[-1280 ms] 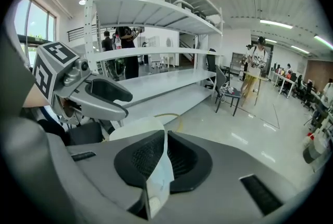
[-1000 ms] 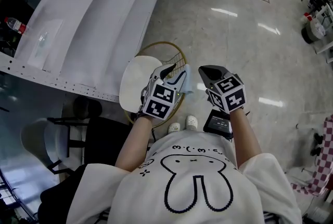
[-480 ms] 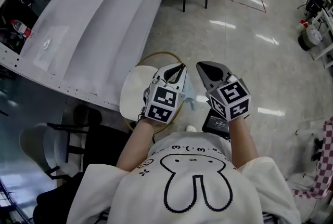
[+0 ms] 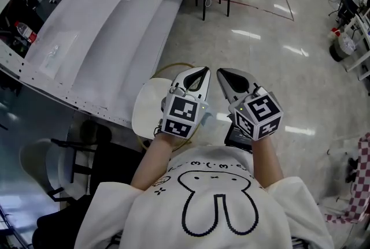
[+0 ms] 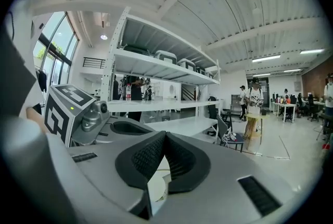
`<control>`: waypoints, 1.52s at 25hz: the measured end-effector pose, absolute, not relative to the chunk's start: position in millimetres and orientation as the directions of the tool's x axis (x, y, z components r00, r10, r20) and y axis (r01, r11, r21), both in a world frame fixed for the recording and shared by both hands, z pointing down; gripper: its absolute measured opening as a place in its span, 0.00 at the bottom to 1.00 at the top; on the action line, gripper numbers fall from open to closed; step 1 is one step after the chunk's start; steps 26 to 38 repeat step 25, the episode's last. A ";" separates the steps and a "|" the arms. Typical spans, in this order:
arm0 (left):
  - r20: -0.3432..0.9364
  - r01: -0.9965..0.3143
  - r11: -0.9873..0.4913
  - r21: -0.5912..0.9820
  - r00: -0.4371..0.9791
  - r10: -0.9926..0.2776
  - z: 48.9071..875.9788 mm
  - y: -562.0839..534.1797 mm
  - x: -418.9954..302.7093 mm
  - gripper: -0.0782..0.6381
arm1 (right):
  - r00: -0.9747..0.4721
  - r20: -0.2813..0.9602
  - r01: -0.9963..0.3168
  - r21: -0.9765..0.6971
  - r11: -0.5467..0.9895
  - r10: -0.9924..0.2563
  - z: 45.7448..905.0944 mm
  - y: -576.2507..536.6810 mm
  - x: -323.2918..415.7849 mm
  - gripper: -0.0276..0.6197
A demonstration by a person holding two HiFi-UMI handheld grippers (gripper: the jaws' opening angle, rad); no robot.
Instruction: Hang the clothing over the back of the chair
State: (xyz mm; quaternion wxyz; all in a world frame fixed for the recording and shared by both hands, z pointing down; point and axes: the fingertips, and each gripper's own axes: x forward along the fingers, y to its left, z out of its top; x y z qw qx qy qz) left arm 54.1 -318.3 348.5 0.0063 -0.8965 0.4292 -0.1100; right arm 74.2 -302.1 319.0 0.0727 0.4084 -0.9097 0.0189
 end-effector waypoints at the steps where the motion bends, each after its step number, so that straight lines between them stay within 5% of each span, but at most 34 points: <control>1: 0.183 -0.768 -0.632 -0.106 0.609 -0.772 345.7 -317.9 55.3 0.13 | -0.658 0.144 -0.744 0.029 0.668 -0.739 317.0 -301.3 73.8 0.02; 38: 0.104 -0.778 -0.621 -0.100 0.612 -0.784 318.4 -319.1 59.8 0.13 | -0.680 0.122 -0.720 0.072 0.690 -0.723 304.3 -301.6 66.5 0.02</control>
